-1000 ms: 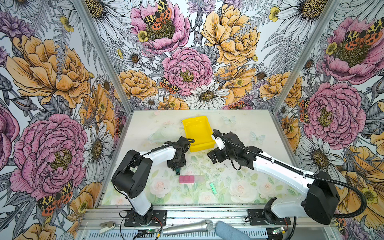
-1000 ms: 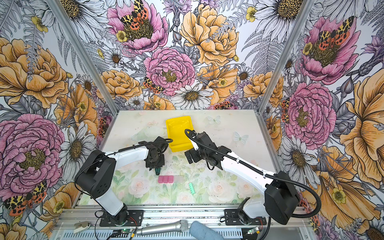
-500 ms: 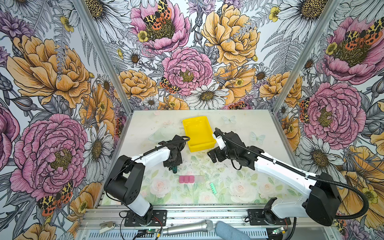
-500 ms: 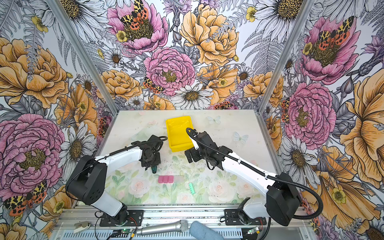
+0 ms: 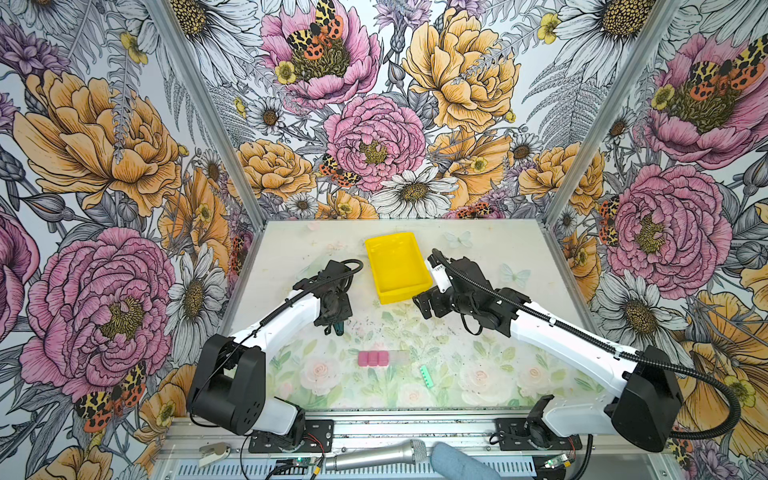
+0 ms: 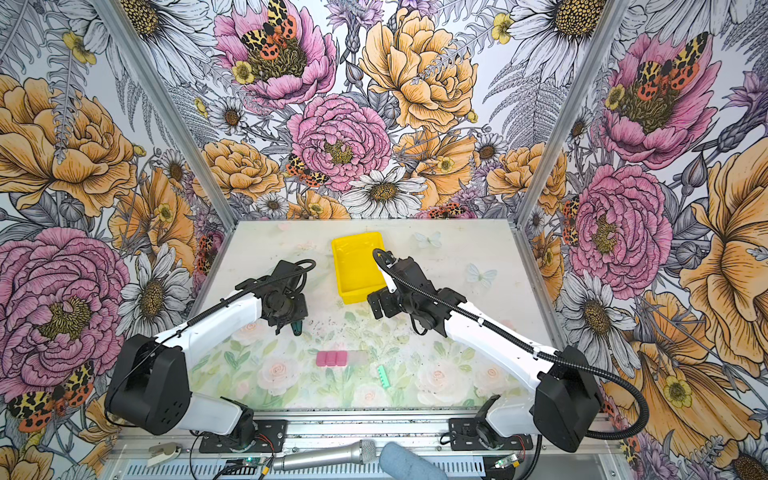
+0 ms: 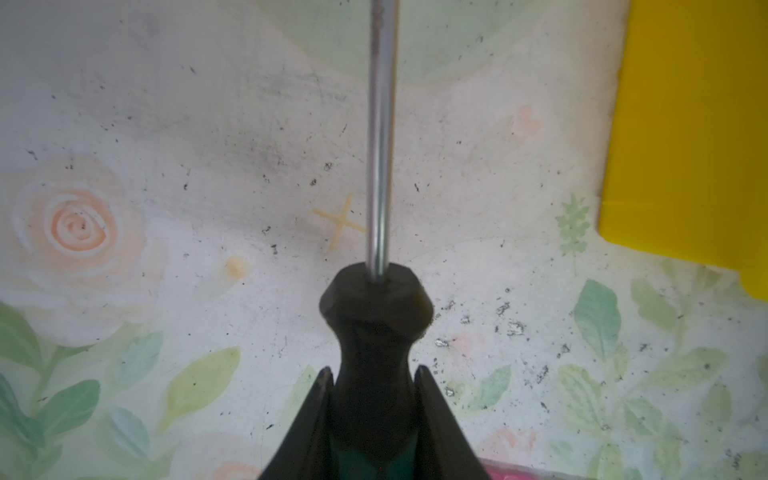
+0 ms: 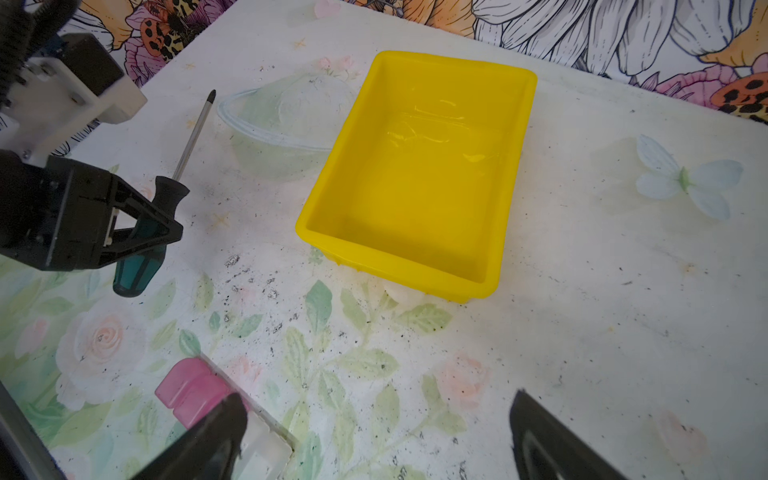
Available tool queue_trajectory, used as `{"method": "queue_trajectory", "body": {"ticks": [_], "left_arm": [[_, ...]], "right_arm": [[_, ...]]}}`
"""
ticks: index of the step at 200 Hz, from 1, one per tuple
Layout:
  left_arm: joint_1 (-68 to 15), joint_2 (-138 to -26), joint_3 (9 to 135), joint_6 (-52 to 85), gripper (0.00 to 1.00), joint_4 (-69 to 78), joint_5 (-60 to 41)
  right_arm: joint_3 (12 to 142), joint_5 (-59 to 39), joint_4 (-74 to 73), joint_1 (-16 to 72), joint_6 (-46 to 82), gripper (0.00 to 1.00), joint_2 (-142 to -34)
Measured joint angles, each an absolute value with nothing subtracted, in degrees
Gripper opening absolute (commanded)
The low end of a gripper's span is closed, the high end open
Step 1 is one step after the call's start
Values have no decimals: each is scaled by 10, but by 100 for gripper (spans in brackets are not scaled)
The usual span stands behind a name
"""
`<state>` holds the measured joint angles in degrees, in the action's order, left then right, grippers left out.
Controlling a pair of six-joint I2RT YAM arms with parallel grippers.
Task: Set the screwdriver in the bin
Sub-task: 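Lift the screwdriver with the left gripper and carry it over the yellow bin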
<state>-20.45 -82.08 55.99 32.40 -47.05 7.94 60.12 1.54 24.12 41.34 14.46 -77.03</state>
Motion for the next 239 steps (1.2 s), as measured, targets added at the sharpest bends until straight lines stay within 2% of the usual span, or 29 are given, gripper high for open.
{"method": "queue_trajectory", "body": {"ticks": [169, 239], "left_arm": [[-196, -805, 704, 311, 0, -499, 30], [-206, -848, 775, 311, 0, -500, 20]], "right_arm": [[628, 47, 241, 383, 179, 99, -740], [628, 46, 234, 358, 193, 100, -734]]}}
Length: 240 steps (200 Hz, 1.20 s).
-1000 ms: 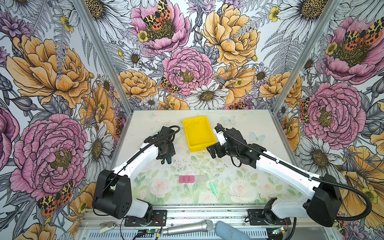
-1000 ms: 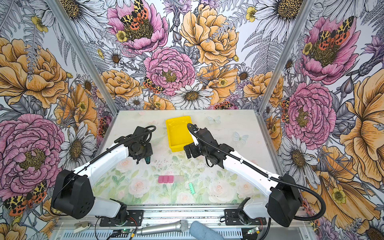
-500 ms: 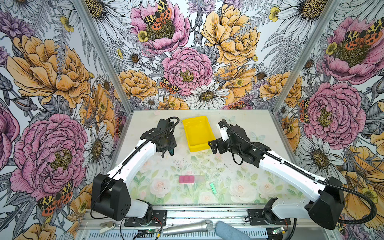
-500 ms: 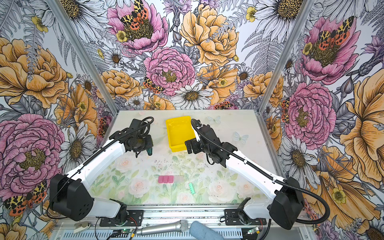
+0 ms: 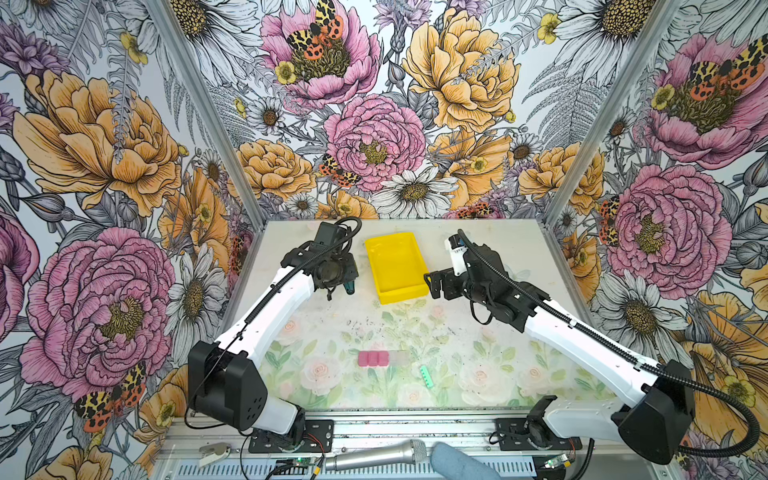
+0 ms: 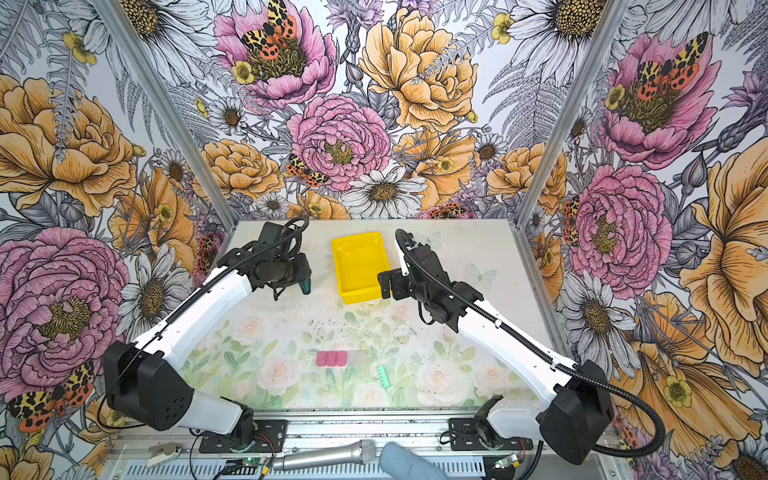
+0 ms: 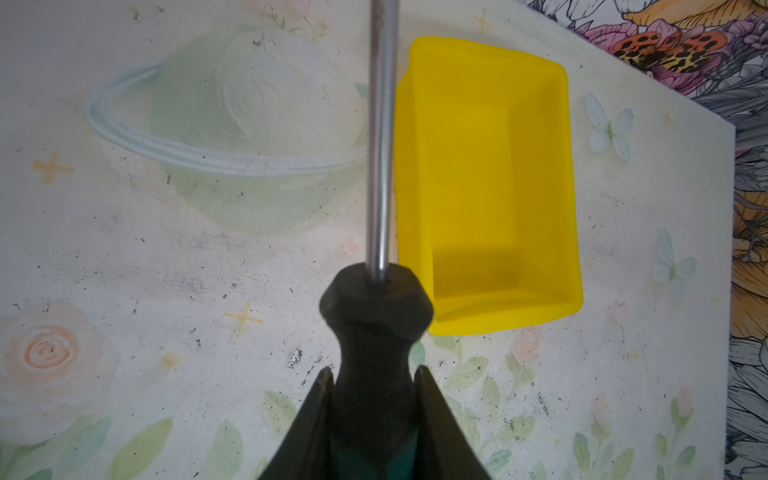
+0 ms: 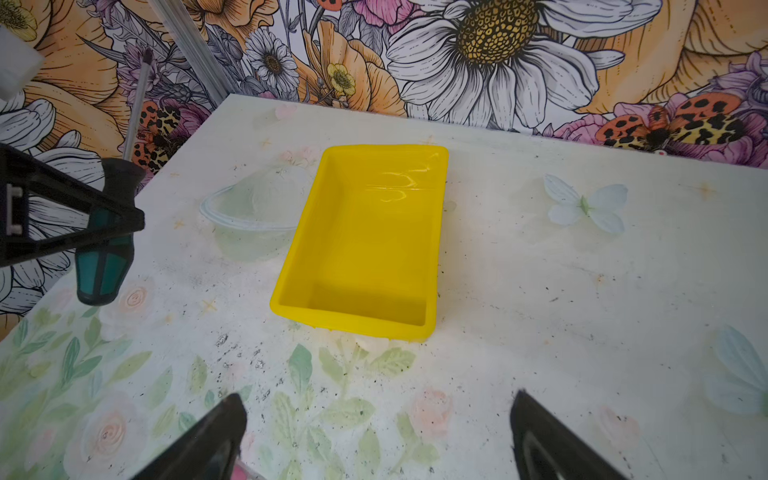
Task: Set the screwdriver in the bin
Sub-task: 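Lift the screwdriver with the left gripper and carry it over the yellow bin, then lower the screwdriver into the yellow bin and open the left gripper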
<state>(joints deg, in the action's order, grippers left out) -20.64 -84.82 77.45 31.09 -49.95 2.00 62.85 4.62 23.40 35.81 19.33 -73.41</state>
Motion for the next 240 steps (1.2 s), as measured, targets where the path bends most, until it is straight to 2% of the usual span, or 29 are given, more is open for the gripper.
{"method": "queue_trajectory", "body": {"ticks": [240], "left_arm": [[-283, -1129, 959, 336, 0, -448, 12]], "right_arm": [[630, -35, 174, 276, 201, 99, -741]]}}
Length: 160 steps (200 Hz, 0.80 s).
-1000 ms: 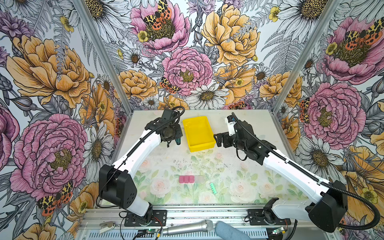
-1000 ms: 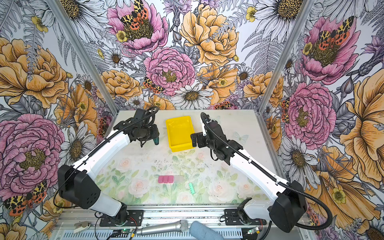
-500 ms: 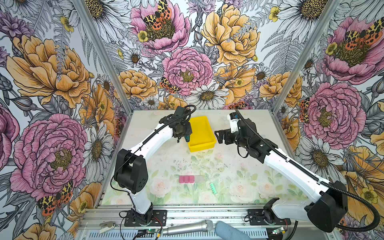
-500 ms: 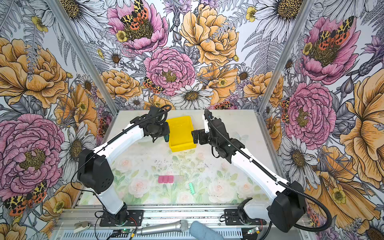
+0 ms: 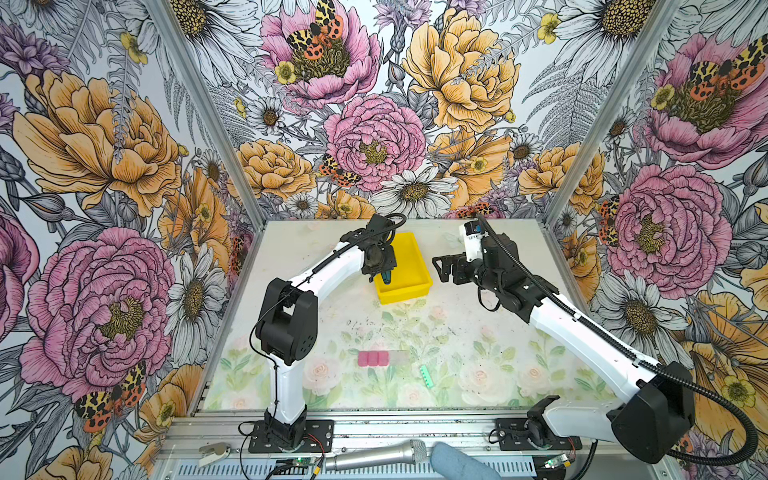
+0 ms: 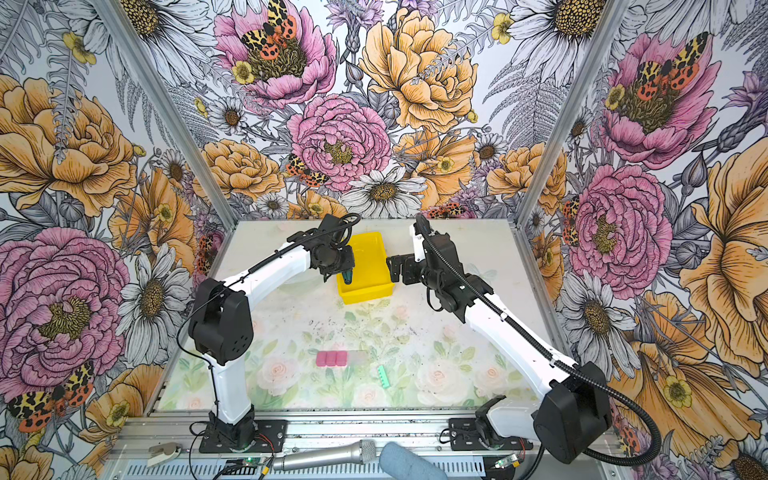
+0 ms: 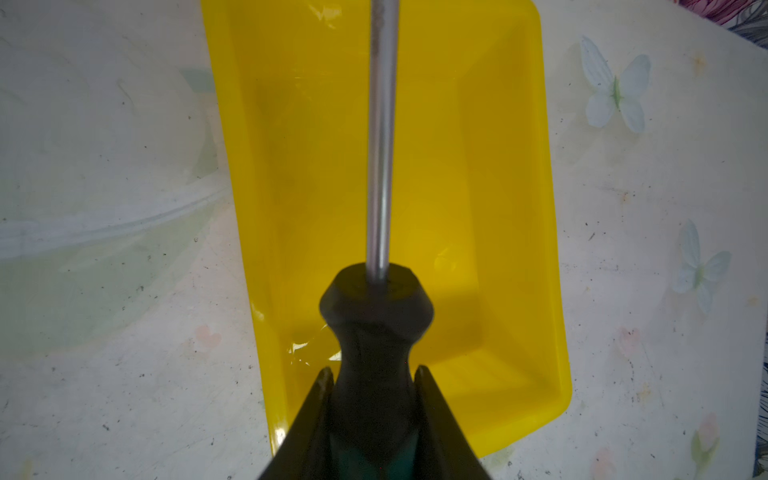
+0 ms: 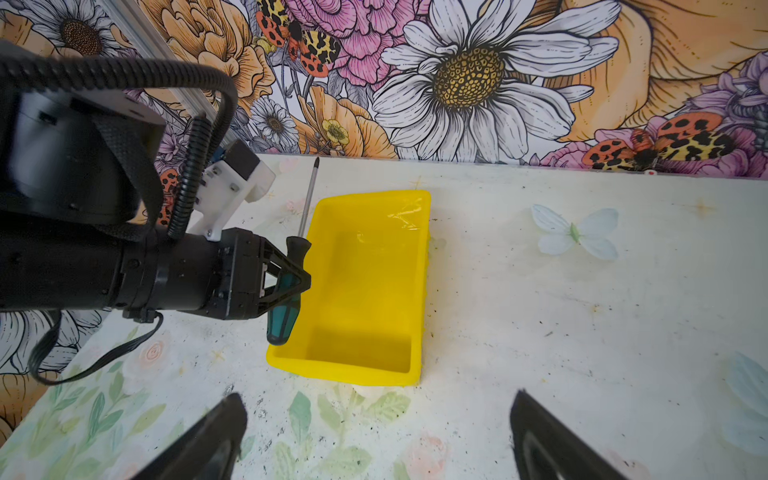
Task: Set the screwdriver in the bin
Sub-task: 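Lower the screwdriver into the yellow bin and open the left gripper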
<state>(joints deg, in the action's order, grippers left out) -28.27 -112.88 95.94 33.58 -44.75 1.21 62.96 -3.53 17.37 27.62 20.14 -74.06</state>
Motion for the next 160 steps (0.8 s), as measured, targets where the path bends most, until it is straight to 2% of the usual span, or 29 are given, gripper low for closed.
{"method": "queue_trajectory", "body": {"ticks": [151, 160], "left_arm": [[-298, -1230, 1021, 342, 0, -441, 12], [-298, -1232, 1024, 342, 9, -441, 12]], "right_arm": [[620, -49, 167, 248, 202, 100, -748], [618, -49, 166, 247, 202, 99, -748]]}}
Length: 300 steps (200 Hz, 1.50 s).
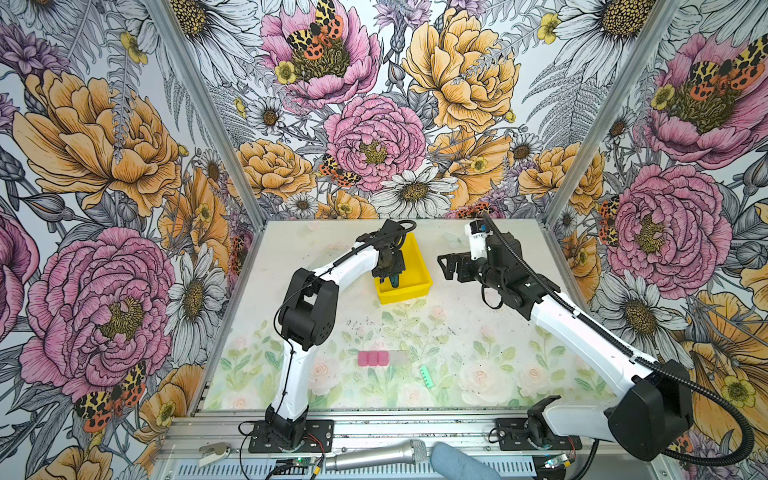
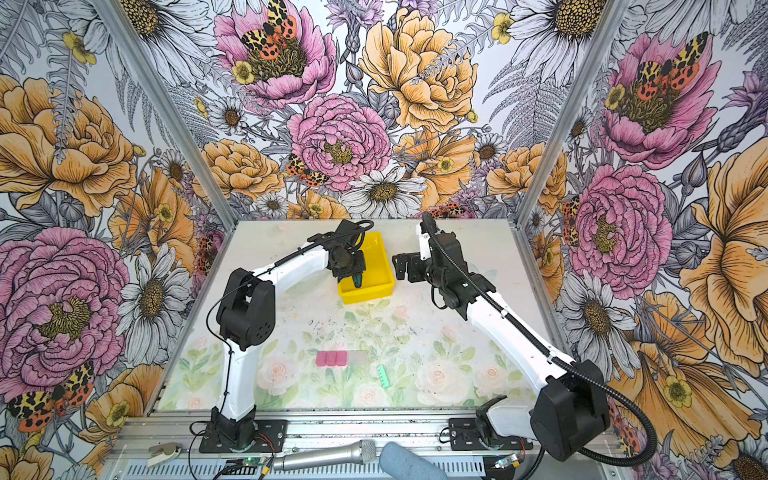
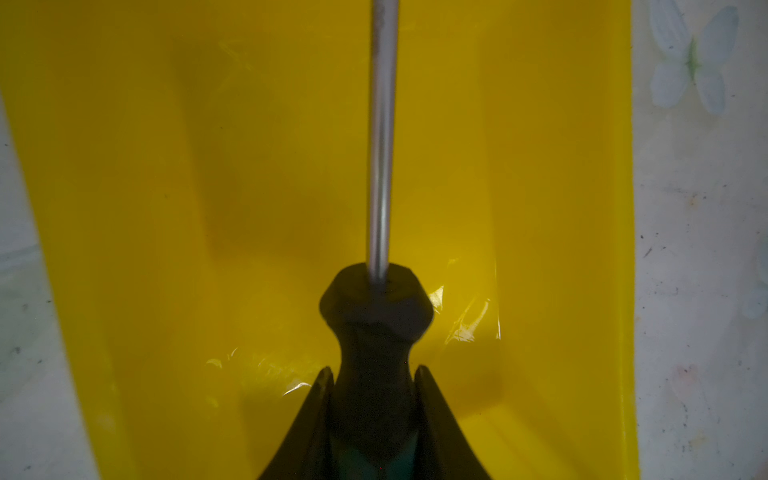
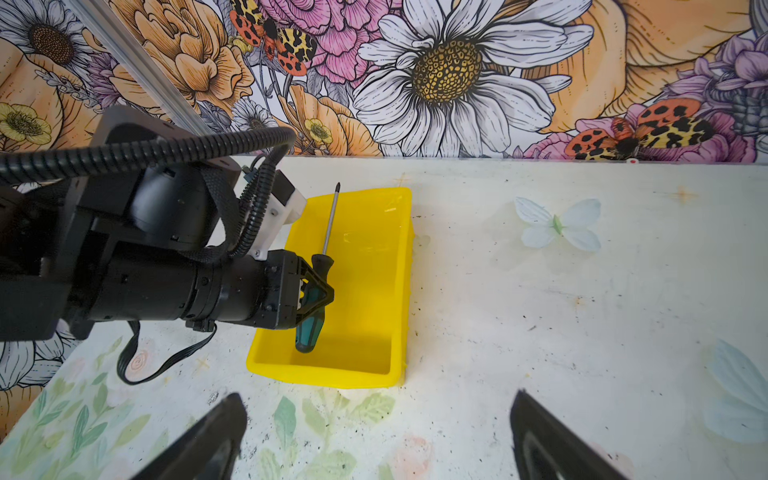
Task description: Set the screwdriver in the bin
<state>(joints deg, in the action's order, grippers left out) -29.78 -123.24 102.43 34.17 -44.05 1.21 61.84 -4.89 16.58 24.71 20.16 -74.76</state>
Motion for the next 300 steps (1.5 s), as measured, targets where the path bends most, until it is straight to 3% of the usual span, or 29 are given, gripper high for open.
{"method": "queue_trajectory", "body": {"ticks": [17, 31, 68, 103, 168, 209, 250, 300], "left_arm": [[-298, -1233, 1025, 342, 38, -440, 12], [-298, -1233, 1025, 342, 51, -439, 12], [-299, -1232, 1025, 340, 68, -438, 14], [-303, -1199, 1012, 320, 98, -436, 26], [-313, -963, 863, 269, 99, -399, 74], [-303, -796, 682, 209, 99, -322, 159], [-253, -634, 430, 134, 99, -149, 247], [-148, -540, 209, 44, 99, 102, 231]], "right_arm": [[613, -49, 163, 247, 202, 100, -747], [607, -48, 164, 247, 202, 99, -746], [592, -43, 164, 243, 204, 99, -726], [575, -20, 162, 232, 216, 99, -688], [518, 34, 158, 183, 232, 99, -630], [446, 163, 138, 163, 249, 100, -584], [358, 195, 62, 105, 195, 99, -574], [290, 168, -78, 49, 133, 100, -641]]}}
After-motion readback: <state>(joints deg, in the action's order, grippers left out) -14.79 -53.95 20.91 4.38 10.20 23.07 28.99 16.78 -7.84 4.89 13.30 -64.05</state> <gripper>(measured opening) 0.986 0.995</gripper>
